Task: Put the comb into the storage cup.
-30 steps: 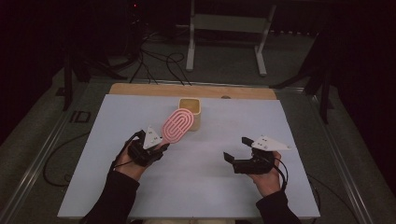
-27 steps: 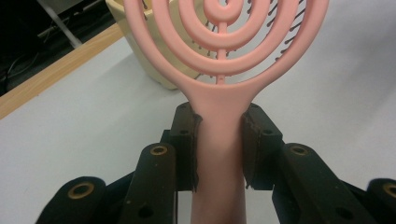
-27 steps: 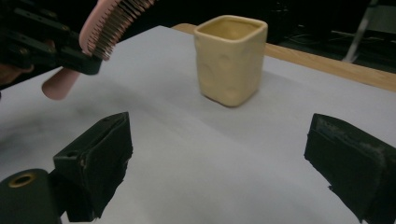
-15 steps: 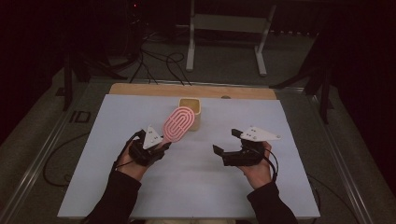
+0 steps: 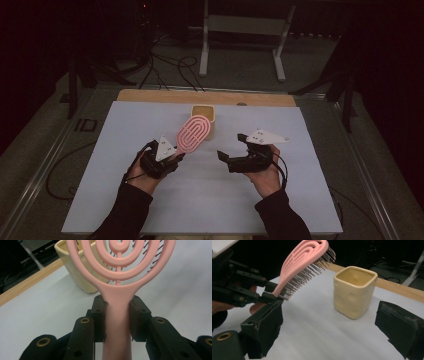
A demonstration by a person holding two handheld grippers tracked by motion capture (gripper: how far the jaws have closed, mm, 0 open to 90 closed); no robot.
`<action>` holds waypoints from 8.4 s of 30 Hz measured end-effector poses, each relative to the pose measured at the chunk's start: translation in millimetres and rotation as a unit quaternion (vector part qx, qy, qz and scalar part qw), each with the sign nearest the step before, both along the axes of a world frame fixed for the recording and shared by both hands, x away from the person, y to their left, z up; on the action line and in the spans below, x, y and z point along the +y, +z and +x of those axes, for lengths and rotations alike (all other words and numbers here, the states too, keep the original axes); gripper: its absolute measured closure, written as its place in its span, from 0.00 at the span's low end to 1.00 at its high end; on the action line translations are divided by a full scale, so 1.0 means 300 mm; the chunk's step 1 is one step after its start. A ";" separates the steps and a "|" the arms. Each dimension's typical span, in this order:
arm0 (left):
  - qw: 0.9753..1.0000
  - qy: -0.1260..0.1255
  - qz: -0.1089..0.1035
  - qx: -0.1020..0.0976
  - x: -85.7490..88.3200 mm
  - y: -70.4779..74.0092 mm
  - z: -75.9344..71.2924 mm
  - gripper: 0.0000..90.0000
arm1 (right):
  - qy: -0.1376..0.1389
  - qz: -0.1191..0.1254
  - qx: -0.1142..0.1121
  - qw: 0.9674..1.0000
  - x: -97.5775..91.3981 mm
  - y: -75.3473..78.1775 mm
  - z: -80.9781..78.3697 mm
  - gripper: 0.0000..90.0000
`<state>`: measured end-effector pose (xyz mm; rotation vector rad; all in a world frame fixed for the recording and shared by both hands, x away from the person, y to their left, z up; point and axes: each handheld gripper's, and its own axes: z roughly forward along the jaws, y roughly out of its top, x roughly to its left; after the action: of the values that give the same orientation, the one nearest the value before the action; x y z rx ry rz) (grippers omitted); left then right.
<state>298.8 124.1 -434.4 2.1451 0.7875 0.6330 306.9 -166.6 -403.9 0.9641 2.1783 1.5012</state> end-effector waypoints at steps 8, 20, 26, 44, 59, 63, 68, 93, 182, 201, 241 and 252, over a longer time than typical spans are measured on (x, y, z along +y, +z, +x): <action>1.000 0.001 0.008 -0.007 -0.012 -0.003 -0.004 0.78 | 0.010 0.016 0.001 1.000 0.027 0.020 0.017 0.08; 1.000 -0.006 0.010 -0.015 -0.034 -0.007 -0.013 0.78 | 0.026 0.022 0.015 0.999 0.077 0.021 0.039 0.08; 1.000 -0.011 0.009 -0.018 -0.040 -0.007 -0.016 0.78 | 0.033 0.032 0.028 0.999 0.097 0.019 0.053 0.08; 0.999 -0.028 -0.001 -0.025 -0.065 -0.004 -0.034 0.78 | 0.038 0.035 0.065 0.997 0.172 0.008 0.096 0.10; 0.999 -0.036 -0.012 -0.030 -0.072 -0.007 -0.040 0.78 | 0.040 0.055 0.098 0.993 0.186 0.003 0.120 0.46; 0.999 -0.036 -0.013 -0.029 -0.072 -0.009 -0.039 0.78 | 0.054 0.071 0.114 0.990 0.183 0.001 0.127 0.54; 0.999 -0.037 -0.012 -0.027 -0.074 -0.014 -0.038 0.78 | 0.055 0.068 0.120 0.989 0.188 0.000 0.125 0.57; 0.999 -0.035 -0.019 -0.029 -0.065 -0.016 -0.034 0.78 | 0.060 0.093 0.155 0.982 0.218 0.019 0.114 0.70; 0.981 0.129 -0.133 -0.060 0.381 -0.212 -0.197 0.00 | 0.030 0.083 0.120 0.989 0.203 0.135 0.182 0.71; 0.981 0.127 -0.138 -0.057 0.374 -0.208 -0.195 0.00 | 0.027 0.101 0.127 0.986 0.194 0.160 0.221 0.71; 0.980 0.123 -0.144 -0.060 0.367 -0.198 -0.198 0.00 | -0.001 0.084 0.118 0.989 0.190 0.233 0.308 0.71; 0.980 0.123 -0.146 -0.062 0.367 -0.199 -0.198 0.00 | -0.006 0.079 0.120 0.990 0.192 0.252 0.331 0.71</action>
<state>239.4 234.4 -494.0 1.7410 1.0199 0.7212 406.1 -109.0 -328.4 1.2658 2.2327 1.6488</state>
